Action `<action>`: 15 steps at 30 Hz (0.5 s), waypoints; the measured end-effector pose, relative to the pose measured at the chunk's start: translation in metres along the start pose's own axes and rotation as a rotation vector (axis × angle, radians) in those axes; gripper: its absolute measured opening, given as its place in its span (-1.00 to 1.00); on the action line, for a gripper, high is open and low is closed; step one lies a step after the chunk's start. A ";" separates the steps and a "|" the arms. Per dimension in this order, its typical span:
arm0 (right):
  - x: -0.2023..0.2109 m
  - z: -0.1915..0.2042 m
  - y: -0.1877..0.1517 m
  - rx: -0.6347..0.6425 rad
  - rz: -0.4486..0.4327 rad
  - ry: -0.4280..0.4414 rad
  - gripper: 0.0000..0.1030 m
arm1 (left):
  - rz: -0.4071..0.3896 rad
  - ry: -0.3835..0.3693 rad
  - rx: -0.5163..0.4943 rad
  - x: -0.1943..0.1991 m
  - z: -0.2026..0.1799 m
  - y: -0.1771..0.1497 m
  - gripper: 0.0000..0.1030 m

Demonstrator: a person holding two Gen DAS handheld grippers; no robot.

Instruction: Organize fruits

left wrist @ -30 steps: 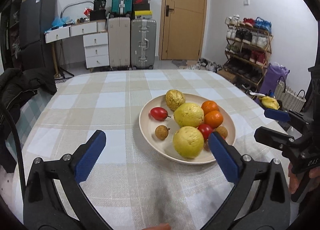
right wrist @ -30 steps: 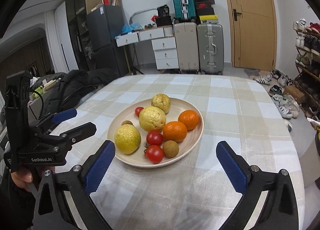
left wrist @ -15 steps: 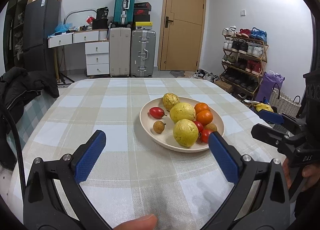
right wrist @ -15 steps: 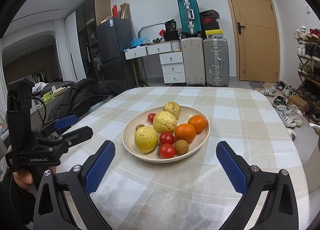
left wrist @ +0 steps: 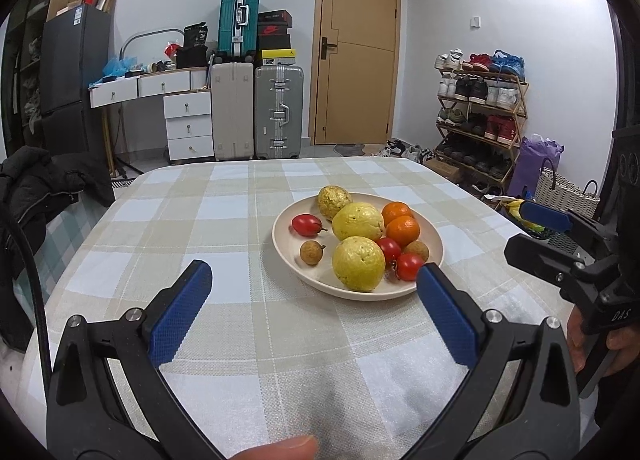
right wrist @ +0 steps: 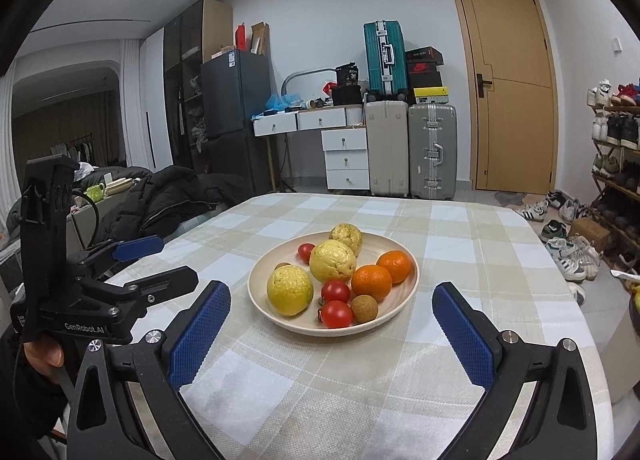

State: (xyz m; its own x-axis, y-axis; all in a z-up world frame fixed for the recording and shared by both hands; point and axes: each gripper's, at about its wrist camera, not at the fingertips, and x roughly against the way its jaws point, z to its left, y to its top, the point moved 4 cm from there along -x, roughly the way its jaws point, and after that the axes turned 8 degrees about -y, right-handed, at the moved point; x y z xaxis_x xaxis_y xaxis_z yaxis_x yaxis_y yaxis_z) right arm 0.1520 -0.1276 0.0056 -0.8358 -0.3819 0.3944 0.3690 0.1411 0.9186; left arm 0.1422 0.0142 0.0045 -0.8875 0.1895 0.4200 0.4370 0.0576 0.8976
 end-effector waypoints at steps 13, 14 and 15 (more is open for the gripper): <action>0.000 -0.006 -0.002 -0.024 0.006 0.001 1.00 | 0.005 0.005 -0.002 -0.001 -0.003 -0.001 0.98; 0.000 -0.006 -0.002 -0.024 0.006 0.001 1.00 | 0.005 0.004 -0.003 -0.001 -0.003 -0.001 0.98; 0.000 -0.006 -0.002 -0.025 0.006 0.000 1.00 | 0.007 0.005 0.000 -0.001 -0.003 -0.001 0.98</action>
State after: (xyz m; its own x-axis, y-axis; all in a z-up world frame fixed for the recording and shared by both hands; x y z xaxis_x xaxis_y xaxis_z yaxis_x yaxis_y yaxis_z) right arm 0.1540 -0.1335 0.0031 -0.8335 -0.3810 0.4001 0.3841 0.1209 0.9154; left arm 0.1427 0.0115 0.0036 -0.8851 0.1848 0.4272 0.4435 0.0565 0.8945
